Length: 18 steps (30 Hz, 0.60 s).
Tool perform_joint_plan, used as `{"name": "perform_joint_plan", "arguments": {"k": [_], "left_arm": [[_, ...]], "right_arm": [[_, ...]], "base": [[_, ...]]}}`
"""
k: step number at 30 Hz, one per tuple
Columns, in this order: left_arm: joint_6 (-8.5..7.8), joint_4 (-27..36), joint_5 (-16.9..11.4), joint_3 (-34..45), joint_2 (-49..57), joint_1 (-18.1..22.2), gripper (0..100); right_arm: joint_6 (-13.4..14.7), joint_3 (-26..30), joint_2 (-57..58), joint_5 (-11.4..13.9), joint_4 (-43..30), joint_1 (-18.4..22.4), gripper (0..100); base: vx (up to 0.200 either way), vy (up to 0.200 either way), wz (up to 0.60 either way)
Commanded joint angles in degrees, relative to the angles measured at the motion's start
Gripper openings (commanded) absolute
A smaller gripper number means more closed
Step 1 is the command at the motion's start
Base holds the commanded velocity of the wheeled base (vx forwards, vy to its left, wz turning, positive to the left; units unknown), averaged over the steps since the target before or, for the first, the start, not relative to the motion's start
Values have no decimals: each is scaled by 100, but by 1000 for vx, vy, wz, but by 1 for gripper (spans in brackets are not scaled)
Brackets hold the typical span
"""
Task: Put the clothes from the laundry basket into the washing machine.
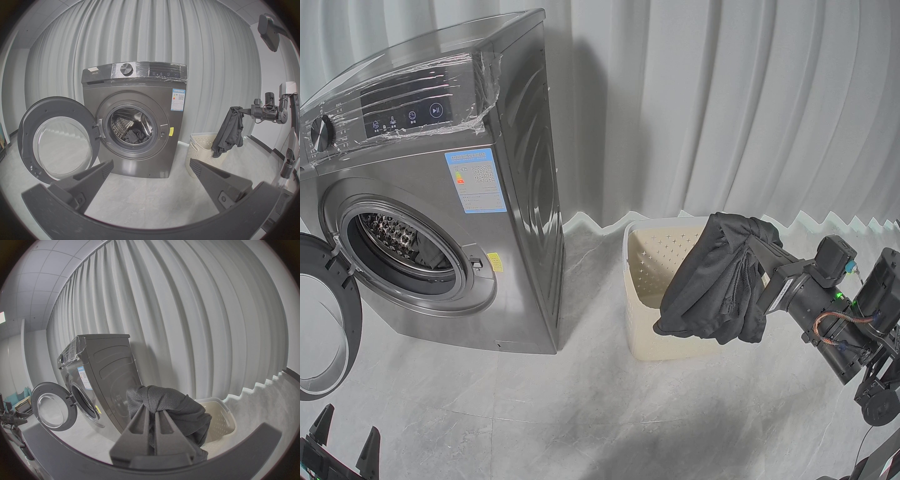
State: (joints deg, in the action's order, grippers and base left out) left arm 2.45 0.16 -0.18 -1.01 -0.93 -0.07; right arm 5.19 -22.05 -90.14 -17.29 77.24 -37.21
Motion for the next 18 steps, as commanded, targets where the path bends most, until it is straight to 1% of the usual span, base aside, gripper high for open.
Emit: {"name": "perform_joint_plan", "arguments": {"k": [1, 4, 18], "left_arm": [[1, 2, 1, 84, 93, -1, 100], [10, 2, 1, 84, 93, -1, 100], [10, 2, -8, 84, 93, -1, 100]], "right_arm": [[-10, 8, -30, -56, -7, -15, 0], [-10, -1, -39, -91, 19, -15, 0], [17, 43, -39, -82, 28, -32, 0]], "base": [[0, 200, 0], [0, 200, 0], [0, 200, 0]]}}
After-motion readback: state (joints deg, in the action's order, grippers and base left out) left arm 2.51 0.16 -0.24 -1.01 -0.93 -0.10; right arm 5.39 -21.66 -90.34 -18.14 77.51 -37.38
